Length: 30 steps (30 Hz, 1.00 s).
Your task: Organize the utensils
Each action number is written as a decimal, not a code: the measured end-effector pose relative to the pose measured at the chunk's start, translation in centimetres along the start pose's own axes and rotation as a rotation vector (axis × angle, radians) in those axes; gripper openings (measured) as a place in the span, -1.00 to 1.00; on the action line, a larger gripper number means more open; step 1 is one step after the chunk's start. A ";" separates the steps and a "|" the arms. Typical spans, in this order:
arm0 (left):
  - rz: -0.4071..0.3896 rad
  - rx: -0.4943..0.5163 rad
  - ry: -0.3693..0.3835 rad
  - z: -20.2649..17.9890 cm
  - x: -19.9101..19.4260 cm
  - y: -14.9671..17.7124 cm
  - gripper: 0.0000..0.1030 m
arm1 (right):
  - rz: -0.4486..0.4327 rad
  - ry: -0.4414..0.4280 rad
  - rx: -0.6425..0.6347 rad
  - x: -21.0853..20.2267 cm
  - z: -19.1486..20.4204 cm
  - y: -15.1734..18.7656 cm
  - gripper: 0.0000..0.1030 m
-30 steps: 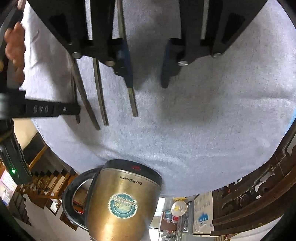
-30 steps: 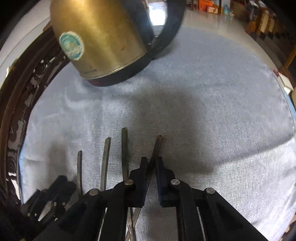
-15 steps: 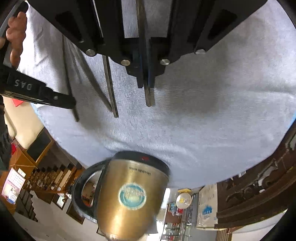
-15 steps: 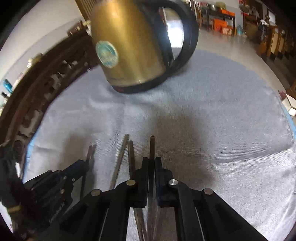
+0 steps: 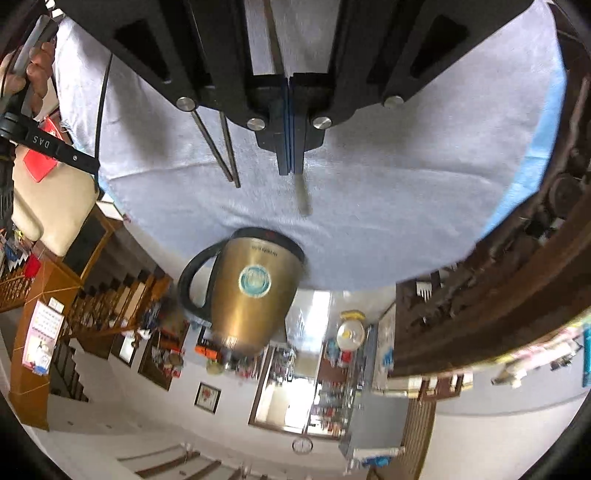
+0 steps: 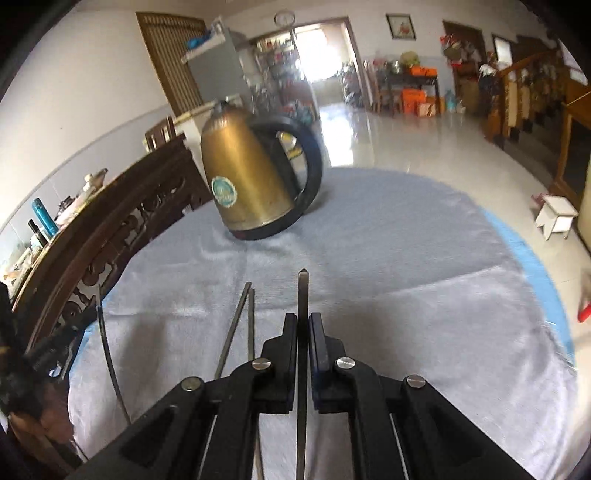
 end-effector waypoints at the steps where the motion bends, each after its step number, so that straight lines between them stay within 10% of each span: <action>1: -0.014 0.000 -0.004 0.0 -0.9 0.1 -1.00 | -0.022 0.003 -0.008 -1.3 -0.1 0.4 -0.87; 10: -0.096 0.034 -0.018 -1.6 -7.3 1.6 -1.00 | -0.161 -0.024 -0.061 -10.0 0.8 3.6 -0.87; 30: 0.459 -0.194 -0.009 0.2 13.0 2.9 -0.47 | -0.041 -0.087 0.034 -7.0 -3.2 4.1 -0.87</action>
Point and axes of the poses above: each gripper's, at about its wrist camera, not at the fingertips, and x roughly the way its jaws point, z to its left, y to its underside, the point moved 3 cm from there along x, roughly the way its jaws point, and after that the axes turned 12 degrees about x, right-handed, at the moved point
